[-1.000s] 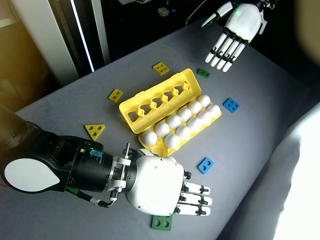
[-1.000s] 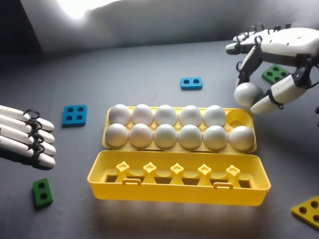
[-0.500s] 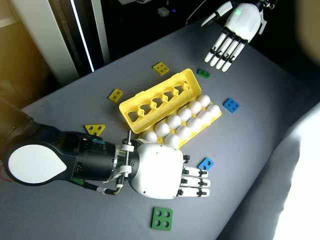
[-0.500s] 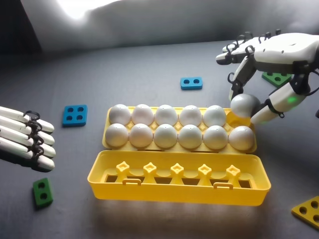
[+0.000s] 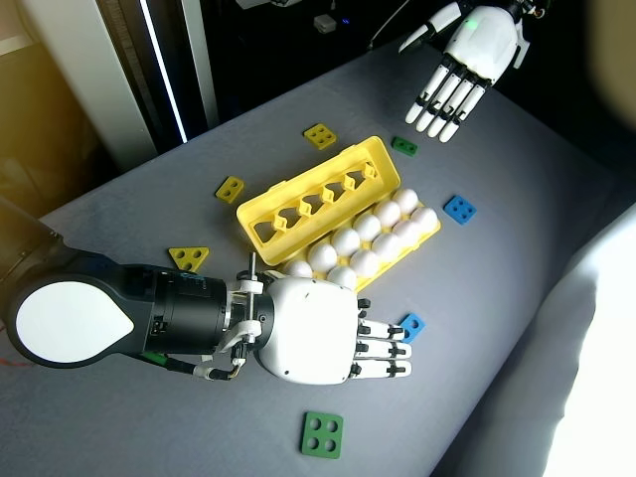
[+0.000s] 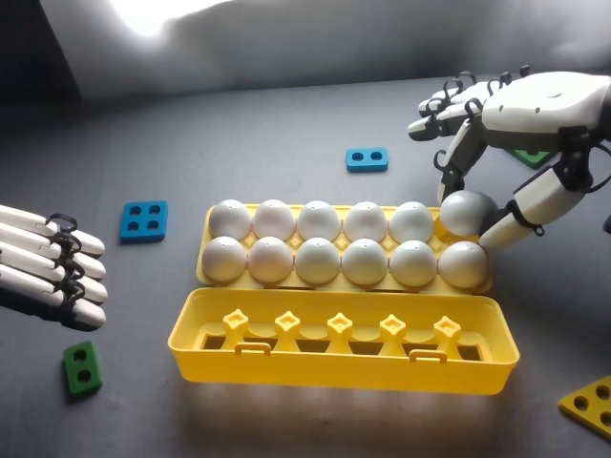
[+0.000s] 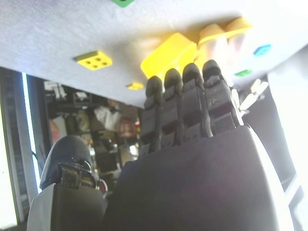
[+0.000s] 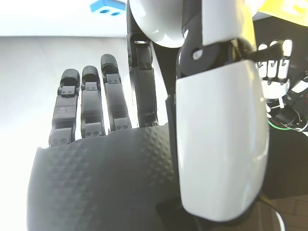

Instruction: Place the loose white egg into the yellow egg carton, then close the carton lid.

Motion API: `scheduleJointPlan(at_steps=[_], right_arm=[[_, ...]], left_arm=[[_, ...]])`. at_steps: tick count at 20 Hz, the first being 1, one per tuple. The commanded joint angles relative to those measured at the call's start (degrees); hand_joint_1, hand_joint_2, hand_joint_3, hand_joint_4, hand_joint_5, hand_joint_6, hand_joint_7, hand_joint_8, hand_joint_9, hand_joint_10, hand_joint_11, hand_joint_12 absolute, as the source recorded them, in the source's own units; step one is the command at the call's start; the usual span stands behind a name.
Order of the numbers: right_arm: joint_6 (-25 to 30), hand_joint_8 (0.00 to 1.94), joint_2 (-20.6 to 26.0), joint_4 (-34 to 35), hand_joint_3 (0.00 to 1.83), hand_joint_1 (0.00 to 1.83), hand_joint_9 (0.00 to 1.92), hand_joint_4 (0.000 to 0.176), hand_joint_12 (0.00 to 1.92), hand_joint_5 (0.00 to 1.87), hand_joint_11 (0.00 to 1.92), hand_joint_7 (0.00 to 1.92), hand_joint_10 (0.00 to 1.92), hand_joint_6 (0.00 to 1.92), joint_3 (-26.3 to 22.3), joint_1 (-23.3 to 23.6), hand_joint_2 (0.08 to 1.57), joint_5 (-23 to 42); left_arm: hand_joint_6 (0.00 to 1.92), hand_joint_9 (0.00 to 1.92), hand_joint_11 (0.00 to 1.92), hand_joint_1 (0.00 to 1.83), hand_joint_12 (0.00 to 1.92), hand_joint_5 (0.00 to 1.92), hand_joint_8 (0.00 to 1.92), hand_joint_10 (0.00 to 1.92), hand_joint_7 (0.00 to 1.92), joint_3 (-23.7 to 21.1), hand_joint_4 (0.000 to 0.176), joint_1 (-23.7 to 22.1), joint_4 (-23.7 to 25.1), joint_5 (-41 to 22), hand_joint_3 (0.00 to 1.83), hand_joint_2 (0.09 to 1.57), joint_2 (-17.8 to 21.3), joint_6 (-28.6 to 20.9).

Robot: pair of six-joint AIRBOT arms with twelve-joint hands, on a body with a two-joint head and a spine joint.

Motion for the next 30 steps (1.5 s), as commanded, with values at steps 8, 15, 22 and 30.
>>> scheduleJointPlan(at_steps=[8,15,22,30], right_arm=[[0.3,0.0,0.3,2.2,0.0,1.15,0.03,0.0,0.0,1.28,0.0,0.17,0.01,0.47,0.0,0.1,1.0,3.4],[0.3,0.0,0.4,2.2,0.0,1.11,0.0,0.086,0.0,1.18,0.0,0.14,0.0,0.64,0.0,1.1,1.03,3.6],[0.3,0.0,0.4,2.2,0.0,0.91,0.0,0.123,0.0,0.97,0.0,0.19,0.0,0.01,0.0,1.0,0.87,3.6],[0.3,0.0,0.5,2.2,0.0,0.81,0.0,0.165,0.0,0.81,0.0,0.21,0.0,0.0,0.0,1.2,0.86,3.6]], left_arm=[[0.0,0.08,0.0,0.0,0.0,0.21,0.01,0.0,0.18,0.1,0.0,-0.3,-3.7,-2.9,0.0,1.18,0.7,-0.1],[0.01,0.1,0.0,0.0,0.0,0.24,0.01,0.01,0.19,0.0,0.0,-0.3,-3.7,-2.9,0.0,1.18,0.7,-0.1],[0.0,0.1,0.0,0.0,0.0,0.22,0.01,0.01,0.2,0.1,0.0,-0.3,-3.7,-2.9,0.0,1.18,0.7,-0.1],[0.01,0.09,0.0,0.0,0.0,0.23,0.01,0.01,0.18,0.0,0.0,-0.3,-3.2,-2.9,0.0,1.18,0.7,-0.1]])
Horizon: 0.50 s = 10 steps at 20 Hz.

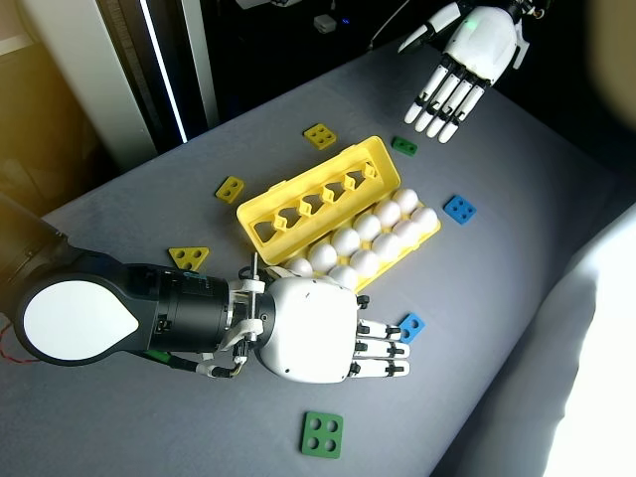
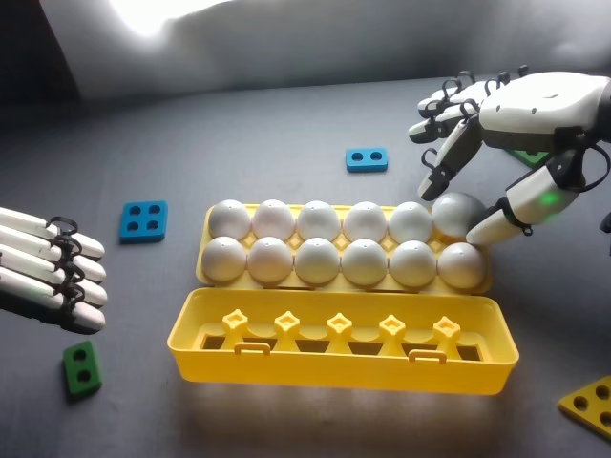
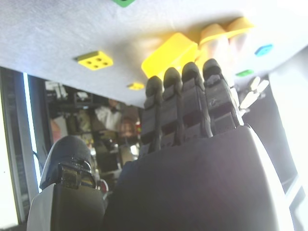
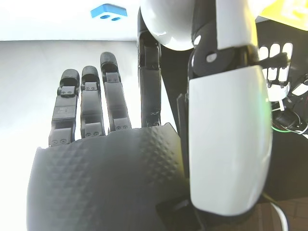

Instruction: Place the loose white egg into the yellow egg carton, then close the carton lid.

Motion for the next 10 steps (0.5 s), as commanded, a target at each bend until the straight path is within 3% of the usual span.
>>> scheduleJointPlan(at_steps=[1,3,4,9,10], right_arm=[[0.3,0.0,0.7,2.2,0.0,0.83,0.0,0.149,0.0,0.79,0.0,0.21,0.0,0.0,0.0,0.8,0.85,4.2],[0.3,0.0,0.7,2.2,0.0,0.86,0.0,0.122,0.0,0.77,0.0,0.22,0.0,0.0,0.0,0.9,0.83,4.2],[0.3,0.0,0.7,2.2,0.0,0.85,0.0,0.122,0.0,0.74,0.0,0.21,0.0,0.0,0.0,0.9,0.83,4.2],[0.3,0.0,1.0,2.2,0.0,0.86,0.0,0.131,0.0,0.7,0.0,0.19,0.0,0.0,0.0,1.5,0.84,5.3],[0.5,0.0,1.2,2.3,0.0,0.84,0.0,0.154,0.0,0.68,0.0,0.19,0.0,0.0,0.0,1.7,0.83,6.3]], left_arm=[[0.0,0.08,0.0,0.0,0.0,0.22,0.0,0.0,0.17,0.1,0.0,-0.3,-3.6,-2.9,0.0,1.18,0.7,-0.1],[0.0,0.08,0.0,0.0,0.0,0.21,0.0,0.0,0.17,0.1,0.0,-0.3,-3.5,-2.9,0.0,1.18,0.7,-0.1],[0.0,0.07,0.0,0.0,0.0,0.21,0.0,0.0,0.17,0.1,0.0,-0.3,-3.5,-2.9,0.0,1.18,0.7,-0.1],[0.0,0.08,0.0,0.0,0.0,0.21,0.0,0.0,0.17,-0.1,0.0,0.4,-3.3,-3.9,0.0,1.18,0.7,-0.1],[0.0,0.06,0.0,0.0,0.0,0.21,0.0,0.0,0.16,-0.4,0.0,0.9,-3.3,-3.9,0.0,1.18,0.7,-0.1]])
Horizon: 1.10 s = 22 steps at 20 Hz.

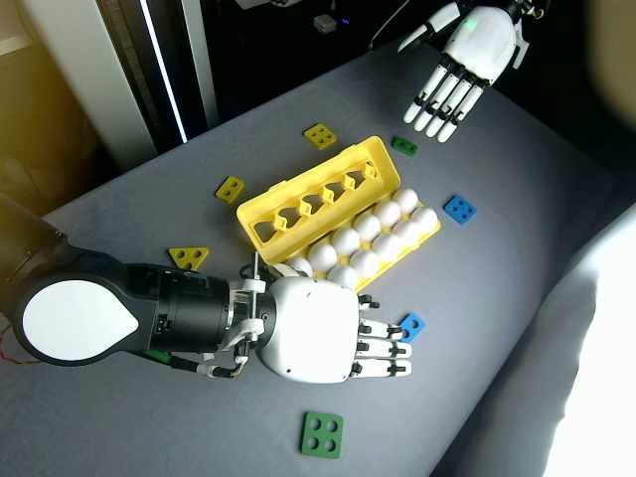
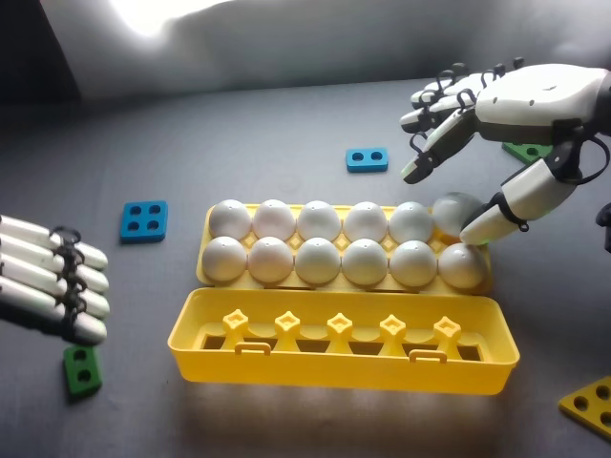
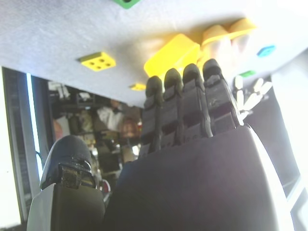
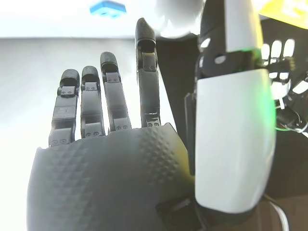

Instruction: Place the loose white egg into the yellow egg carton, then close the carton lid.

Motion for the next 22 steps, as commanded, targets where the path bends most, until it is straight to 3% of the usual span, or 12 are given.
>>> scheduleJointPlan(at_steps=[1,2,3,5,10,14,18,22], right_arm=[[0.5,0.0,1.2,2.3,0.0,0.84,0.0,0.154,0.0,0.68,0.0,0.19,0.0,0.0,0.0,0.9,0.83,4.4],[0.5,0.0,1.2,2.3,0.0,0.81,0.0,0.165,0.0,0.63,0.0,0.19,0.0,0.0,0.0,1.1,0.84,4.2],[0.6,0.0,1.3,2.3,0.0,0.76,0.0,0.161,0.0,0.49,0.0,0.15,0.0,0.0,0.0,1.2,0.84,4.0],[0.5,0.0,1.4,2.3,0.0,0.72,0.0,0.173,0.0,0.5,0.0,0.14,0.0,0.01,0.0,1.4,0.85,4.0],[0.5,0.0,2.2,2.9,0.0,0.58,0.0,0.157,0.0,0.36,0.0,0.09,0.0,0.0,0.0,2.6,0.84,4.0],[0.1,0.0,3.1,2.9,0.0,0.56,0.0,0.102,0.0,0.24,0.0,0.08,0.0,0.0,0.0,2.9,0.82,2.4],[-1.6,0.0,4.9,2.9,0.0,0.51,0.0,0.026,0.0,0.08,0.0,0.03,0.0,0.0,-0.1,2.8,0.84,4.9],[-1.5,0.0,9.9,-1.9,0.0,0.54,0.0,0.016,0.0,0.0,0.0,0.0,0.0,0.0,-2.7,4.9,0.84,7.2]], left_arm=[[0.0,0.06,0.0,0.0,0.0,0.21,0.0,0.0,0.16,0.0,0.0,0.3,-3.7,-3.2,0.0,1.18,0.7,-0.2],[0.01,0.09,0.0,0.0,0.0,0.23,0.01,0.01,0.18,-0.3,0.0,0.6,-3.6,-3.1,0.0,1.18,0.7,-0.2],[0.0,0.08,0.0,0.0,0.0,0.22,0.0,0.01,0.17,-0.7,0.0,1.1,-3.5,-2.9,0.0,1.18,0.7,0.0],[0.0,0.07,0.0,0.0,0.0,0.21,0.0,0.01,0.16,-1.8,0.0,2.7,-3.5,-1.7,0.0,1.18,0.6,0.9],[0.0,0.07,0.0,0.0,0.0,0.21,0.0,0.0,0.16,-4.3,0.0,5.3,-3.5,2.0,0.0,1.19,-0.2,2.2],[0.0,0.07,0.0,0.0,0.0,0.21,0.0,0.0,0.16,-6.2,0.0,5.6,-3.5,6.3,0.01,1.2,-1.2,2.2],[0.0,0.07,0.0,0.0,0.0,0.2,0.0,0.0,0.16,-7.2,0.0,5.6,-4.1,9.7,0.01,1.2,-1.6,2.2],[0.0,0.05,0.0,0.0,0.0,0.19,0.0,0.0,0.13,-7.5,0.0,5.5,-4.4,11.6,0.01,1.2,-2.3,2.1]])
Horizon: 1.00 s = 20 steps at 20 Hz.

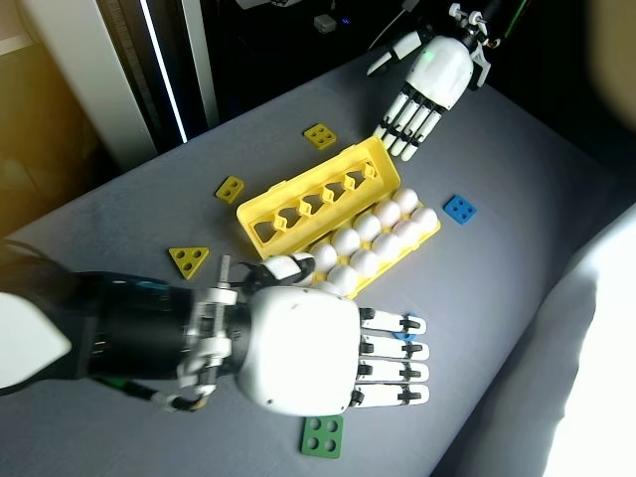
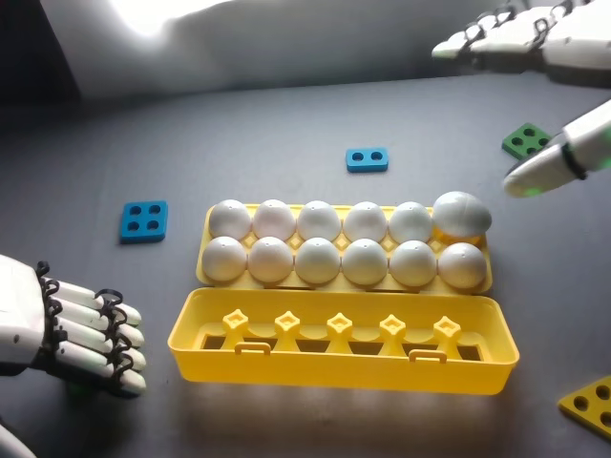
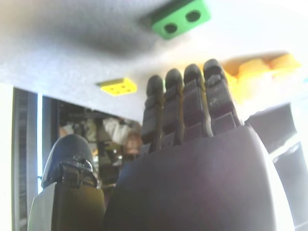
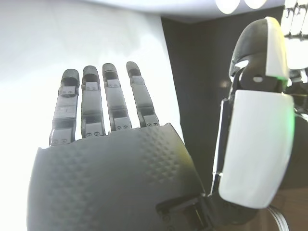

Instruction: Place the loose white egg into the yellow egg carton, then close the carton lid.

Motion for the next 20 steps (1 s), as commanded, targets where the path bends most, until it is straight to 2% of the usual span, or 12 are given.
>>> scheduleJointPlan(at_steps=[1,2,6,7,11,14,20], right_arm=[[0.1,0.0,1.6,0.5,0.0,0.54,0.0,0.011,0.0,0.0,0.0,0.0,0.0,0.0,-0.8,1.0,0.83,4.2],[0.2,0.0,4.1,-2.7,0.0,0.49,0.0,0.0,0.0,0.0,0.0,0.0,0.0,0.0,-3.2,1.6,0.84,3.5],[2.8,0.0,10.6,-8.0,0.0,0.48,0.0,0.0,0.0,0.0,0.0,0.0,0.0,0.0,-9.6,2.7,0.83,1.2],[5.1,0.0,13.0,-10.1,0.0,0.49,0.0,0.0,0.0,0.0,0.0,0.0,0.0,0.0,-11.7,3.1,0.83,0.2],[6.7,0.0,20.7,-10.7,0.0,0.54,0.0,0.0,0.0,0.01,0.0,0.0,0.0,0.0,-18.8,2.5,0.82,-2.6],[6.9,0.0,23.8,-10.7,0.0,0.51,0.0,0.0,0.0,0.01,0.0,0.0,0.0,0.0,-21.8,2.7,0.82,-2.7],[7.4,0.0,24.2,-12.4,0.0,0.53,0.0,0.0,0.0,0.0,0.0,0.0,0.0,0.0,-22.3,2.2,0.82,-4.5]], left_arm=[[0.0,0.04,0.0,0.0,0.0,0.19,0.0,0.0,0.13,-0.1,0.0,-0.2,-2.8,-1.9,0.01,1.2,0.4,-0.3],[0.0,0.05,0.0,0.0,0.0,0.18,0.0,0.0,0.12,-0.6,0.0,-0.3,-2.8,-1.5,0.01,1.2,0.4,-0.4],[0.0,0.04,0.0,0.0,0.0,0.18,0.0,0.0,0.12,-1.7,0.0,-0.5,-2.8,-0.4,0.0,1.2,0.4,-0.4],[0.0,0.04,0.0,0.0,0.0,0.17,0.0,0.0,0.11,-2.1,0.0,-0.6,-2.8,0.1,0.0,1.2,0.5,-0.4],[0.0,0.03,0.0,0.0,0.0,0.16,0.0,0.0,0.1,-3.3,0.0,-1.1,-3.1,1.6,0.0,1.19,0.7,-0.6],[0.0,0.04,0.0,0.0,0.0,0.17,0.0,0.0,0.1,-3.7,0.0,-1.2,-3.5,2.5,0.0,1.18,0.5,-0.7],[0.01,0.04,0.0,0.0,0.0,0.16,0.01,0.01,0.1,-5.0,0.0,-1.3,-3.7,3.8,0.0,1.18,0.2,-0.7]])
